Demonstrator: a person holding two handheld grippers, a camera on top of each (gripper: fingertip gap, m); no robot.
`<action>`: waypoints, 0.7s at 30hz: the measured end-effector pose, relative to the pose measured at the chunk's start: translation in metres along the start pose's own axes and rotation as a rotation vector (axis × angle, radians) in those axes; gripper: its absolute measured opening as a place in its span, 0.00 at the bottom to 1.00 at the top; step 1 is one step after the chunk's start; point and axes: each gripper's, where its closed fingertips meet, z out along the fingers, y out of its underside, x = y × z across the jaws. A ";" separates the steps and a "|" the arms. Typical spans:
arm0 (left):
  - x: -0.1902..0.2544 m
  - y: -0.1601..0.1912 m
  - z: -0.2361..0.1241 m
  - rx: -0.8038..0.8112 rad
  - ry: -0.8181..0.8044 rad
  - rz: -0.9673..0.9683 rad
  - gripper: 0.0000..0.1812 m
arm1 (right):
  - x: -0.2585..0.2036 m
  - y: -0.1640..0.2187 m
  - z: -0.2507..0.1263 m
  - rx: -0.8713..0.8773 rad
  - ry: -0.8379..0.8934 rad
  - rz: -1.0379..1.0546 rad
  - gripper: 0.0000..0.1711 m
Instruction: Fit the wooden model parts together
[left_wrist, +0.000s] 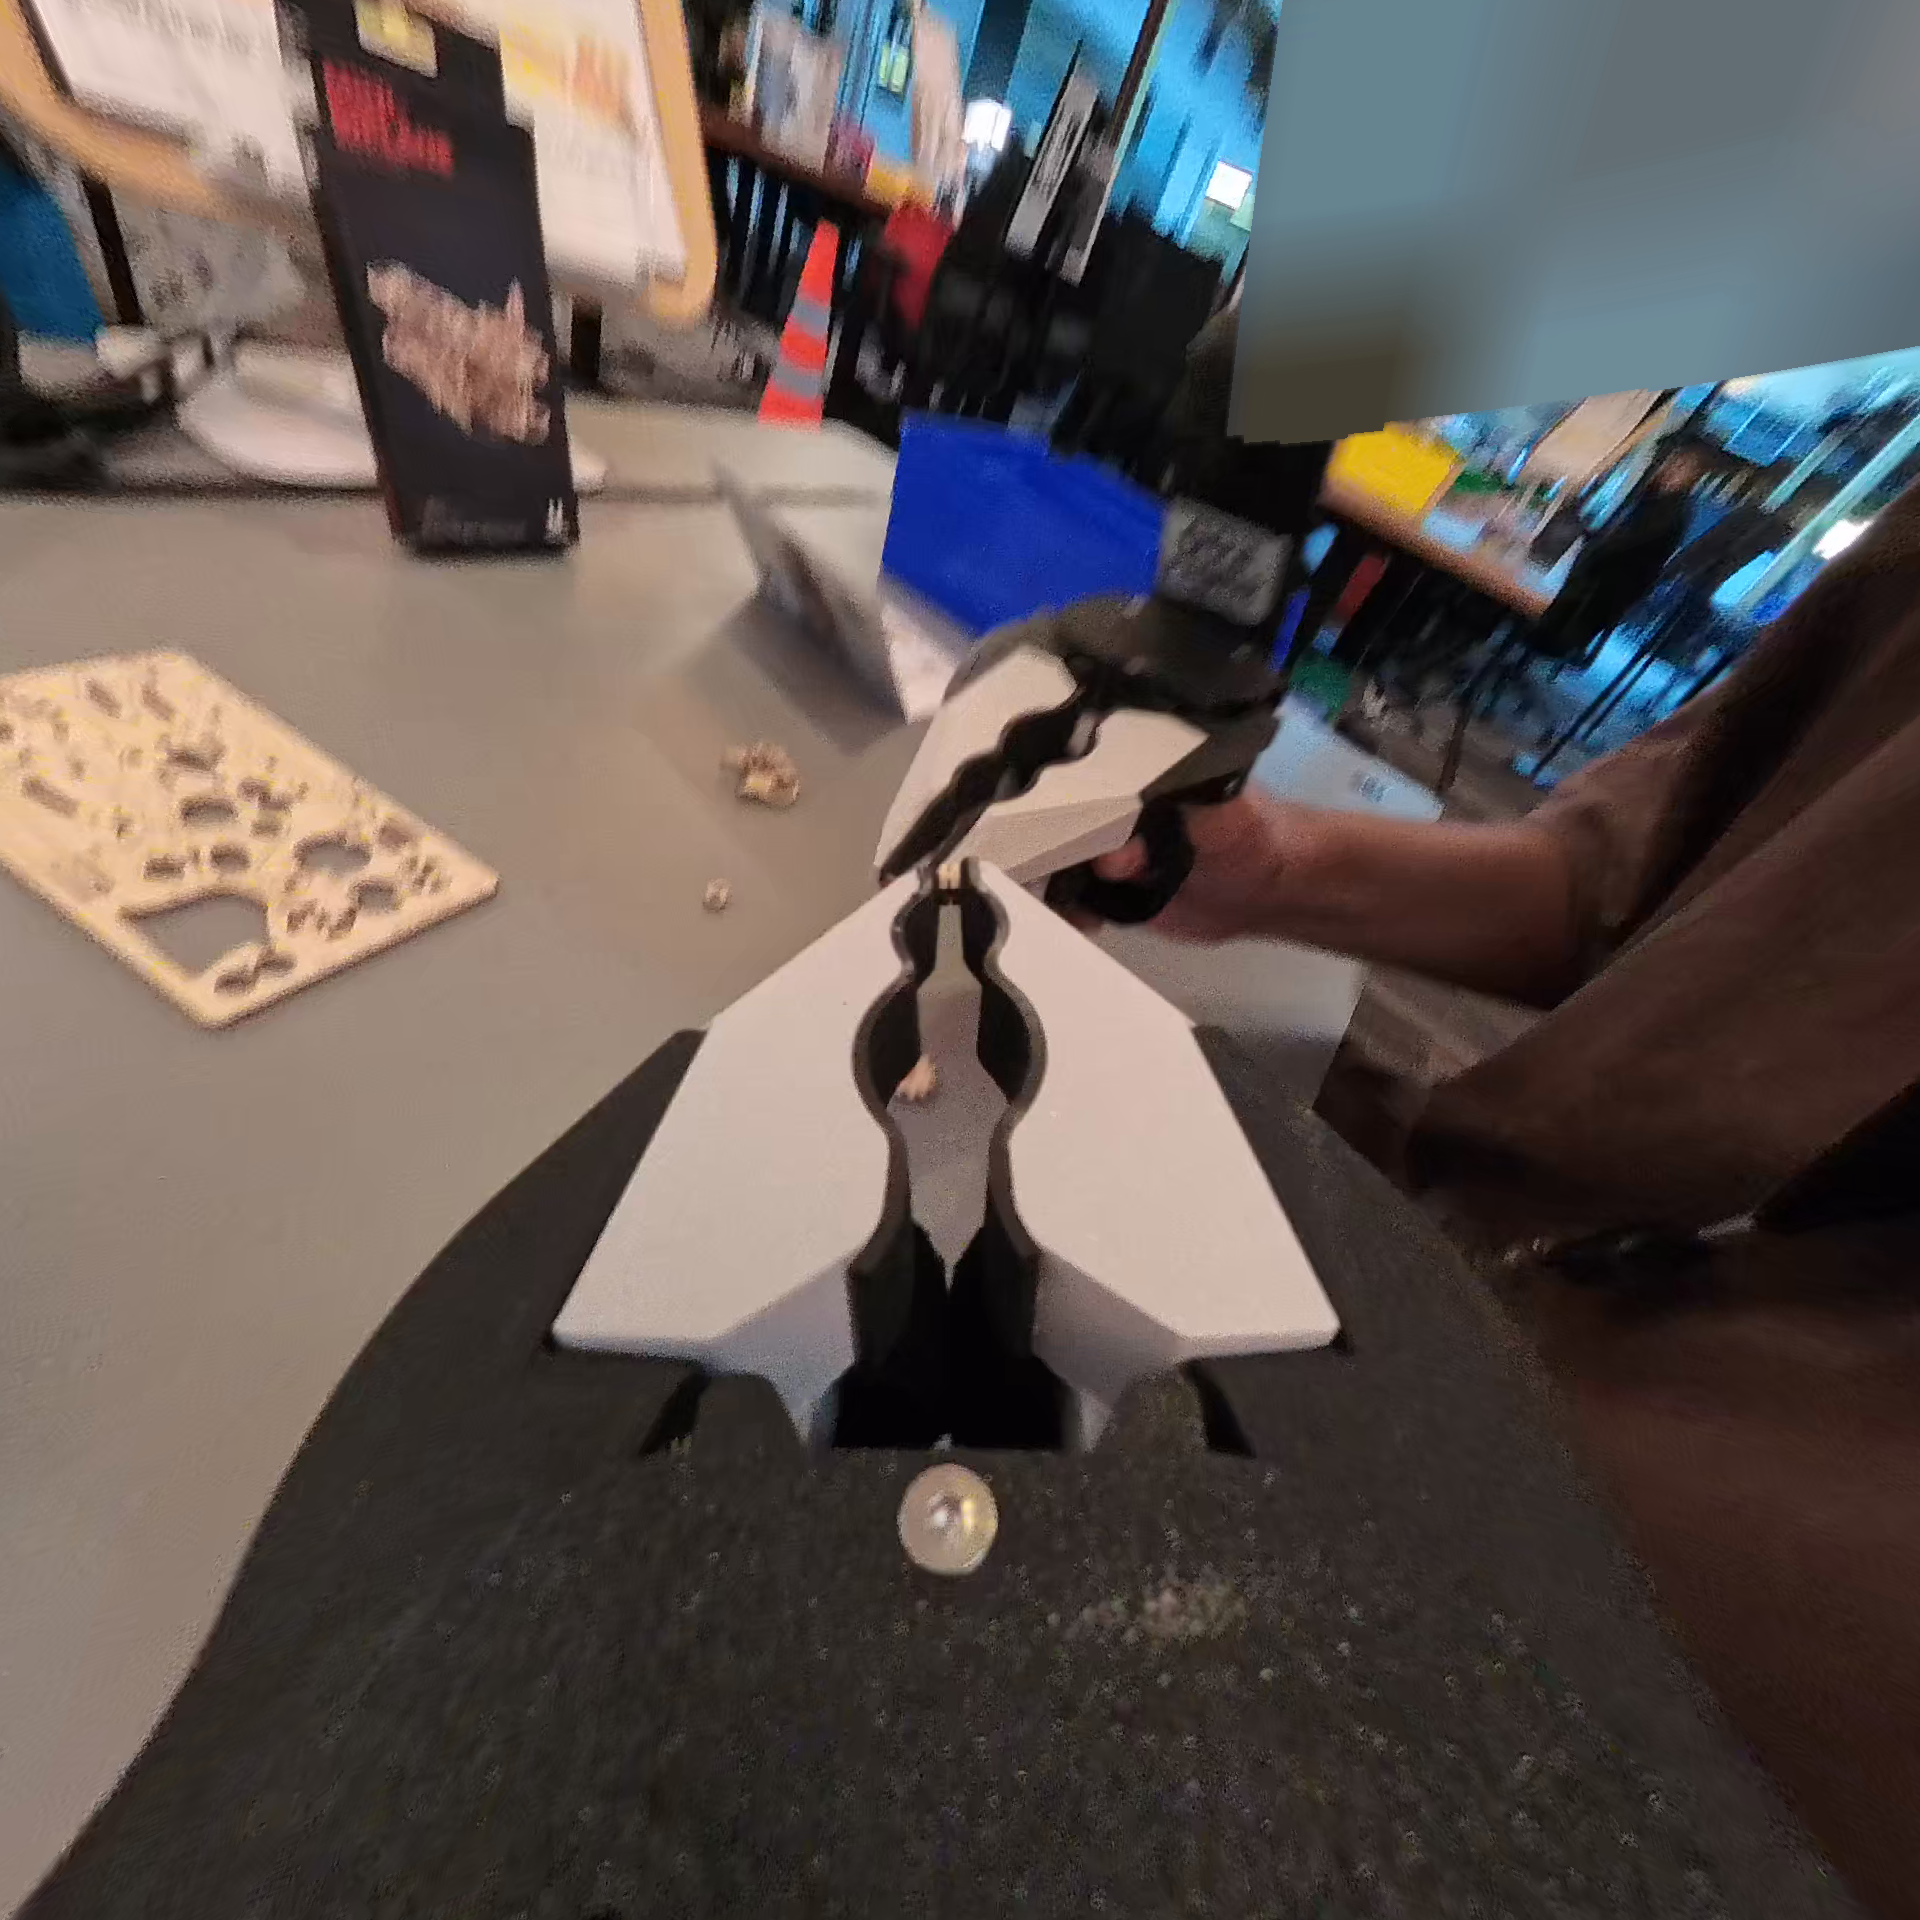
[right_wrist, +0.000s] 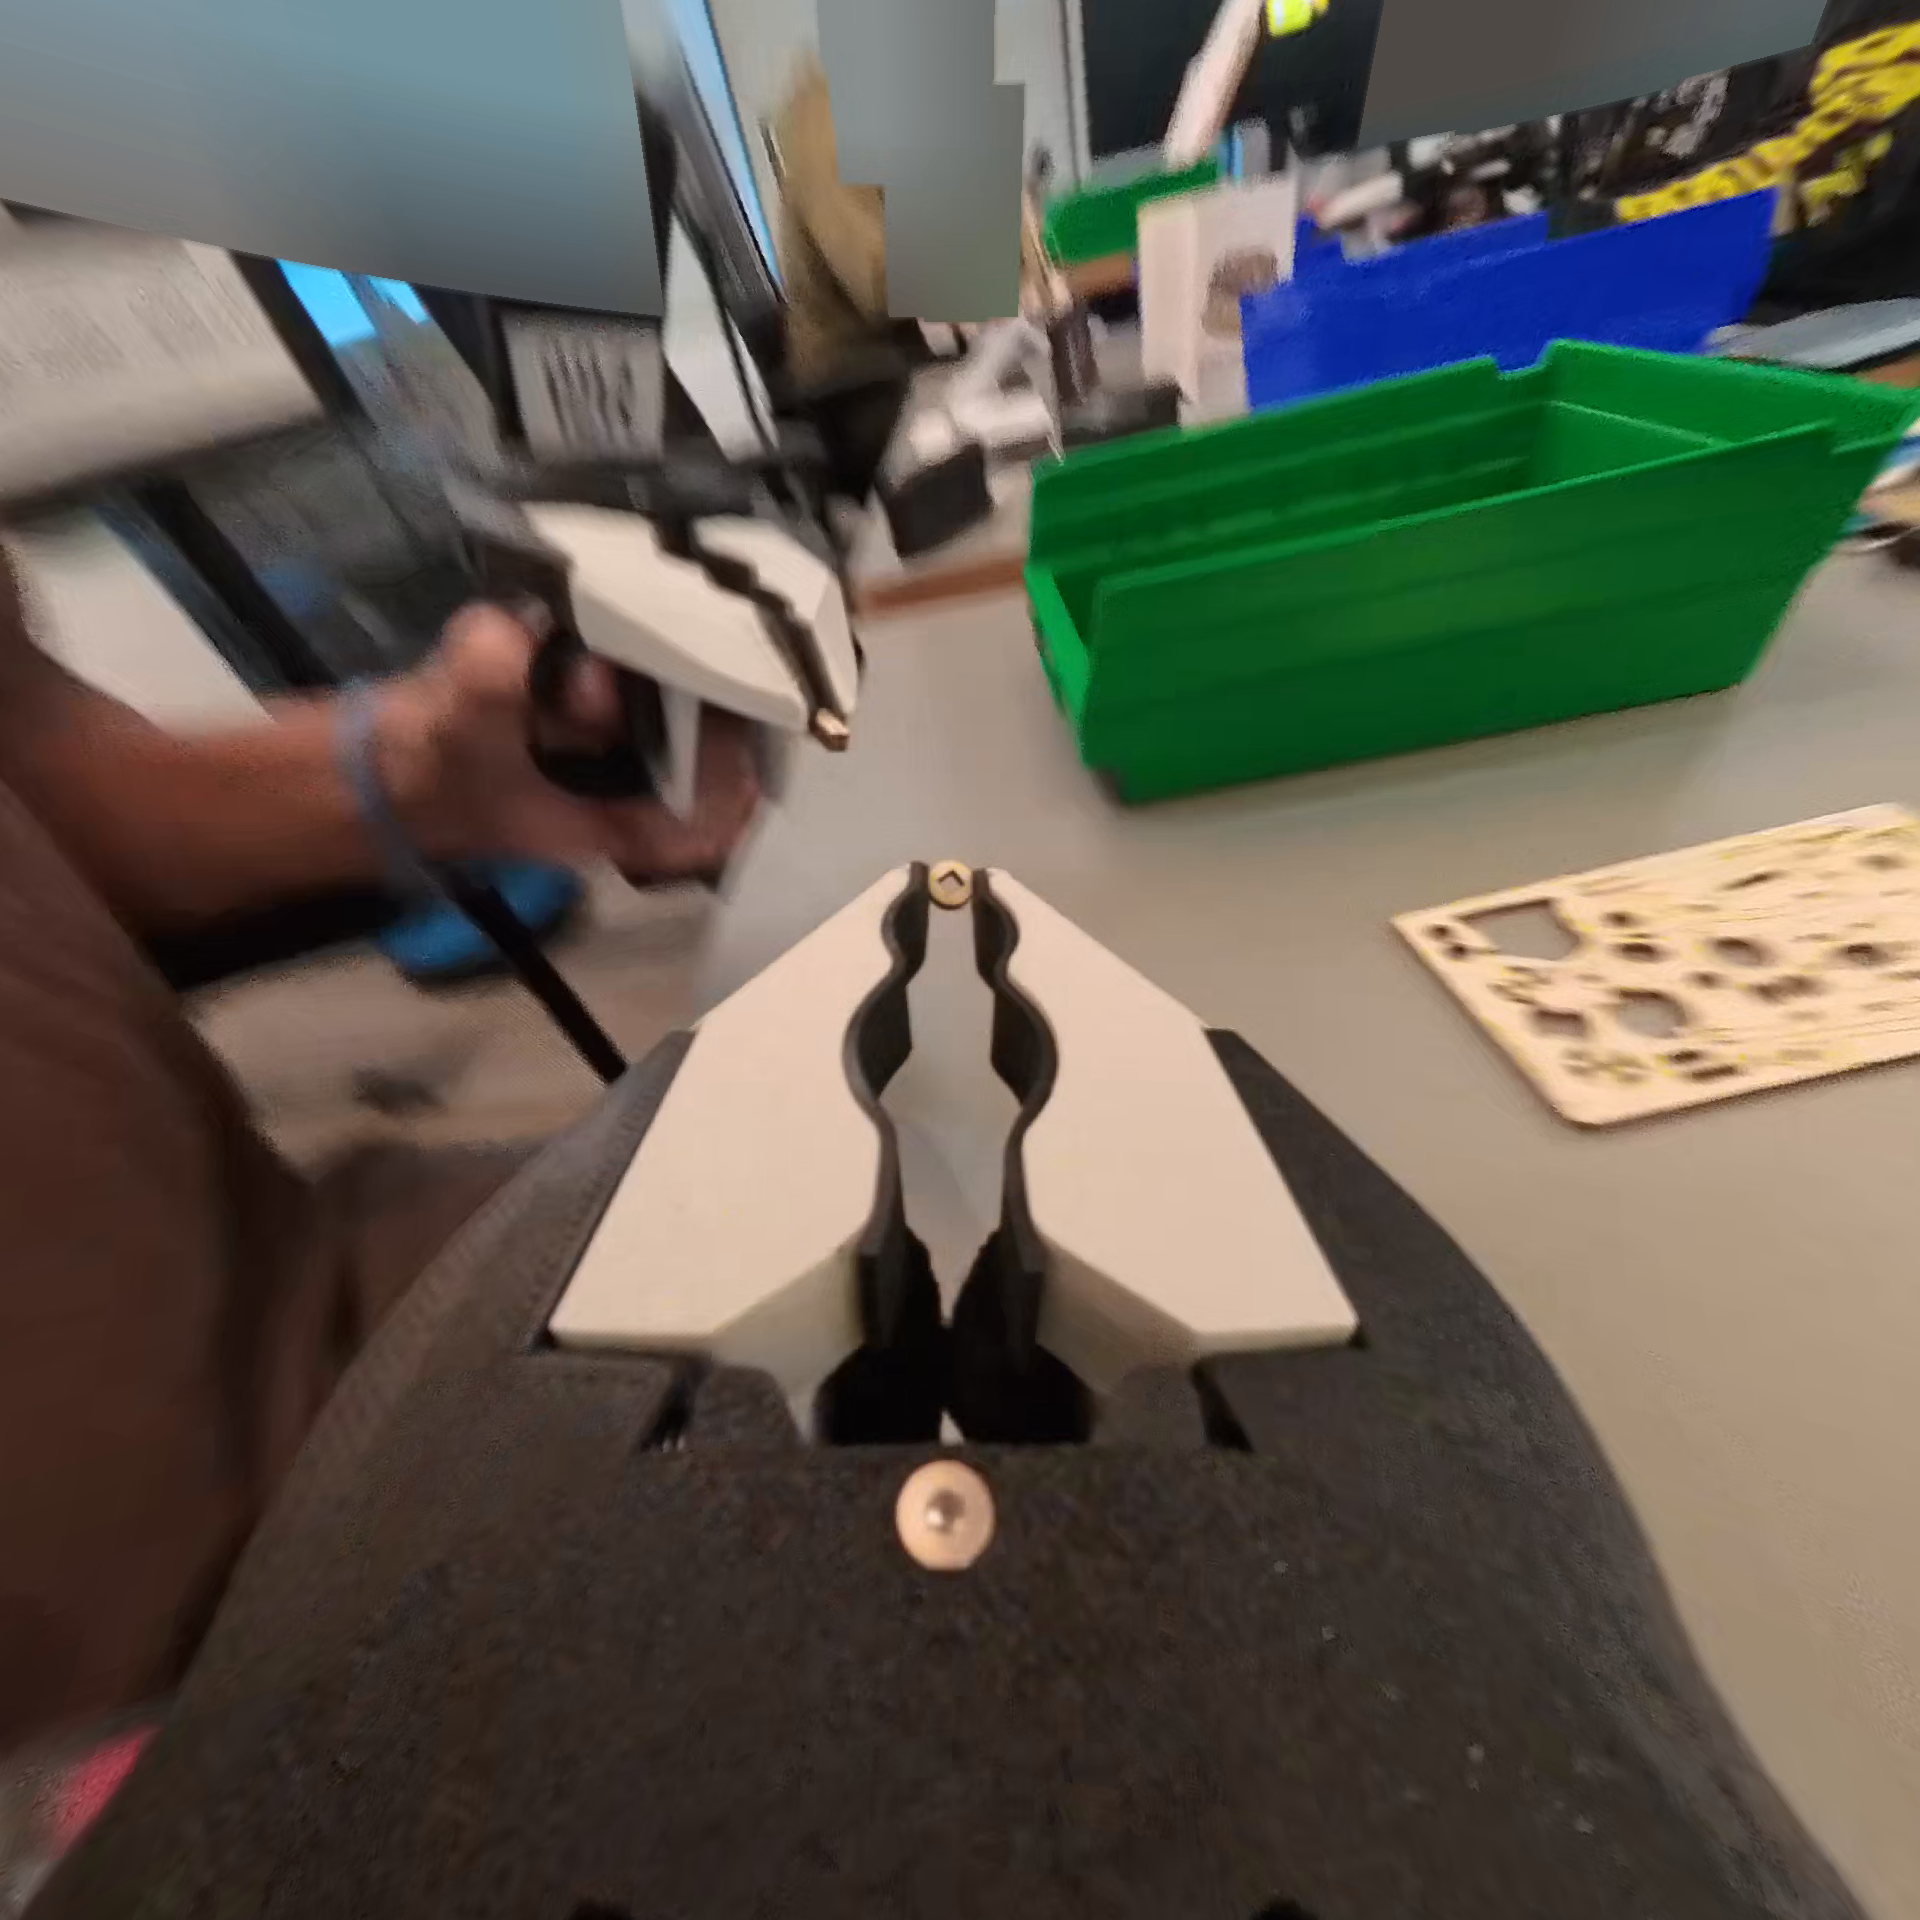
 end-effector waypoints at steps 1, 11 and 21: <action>0.006 -0.010 0.000 0.056 0.017 0.020 0.01 | -0.005 -0.012 -0.003 0.088 -0.079 0.140 0.05; 0.022 -0.031 0.010 0.101 -0.117 0.298 0.00 | -0.026 -0.053 -0.014 0.515 -0.472 0.853 0.05; 0.018 -0.028 0.011 0.070 -0.184 0.303 0.01 | -0.025 -0.050 -0.008 0.587 -0.476 0.982 0.04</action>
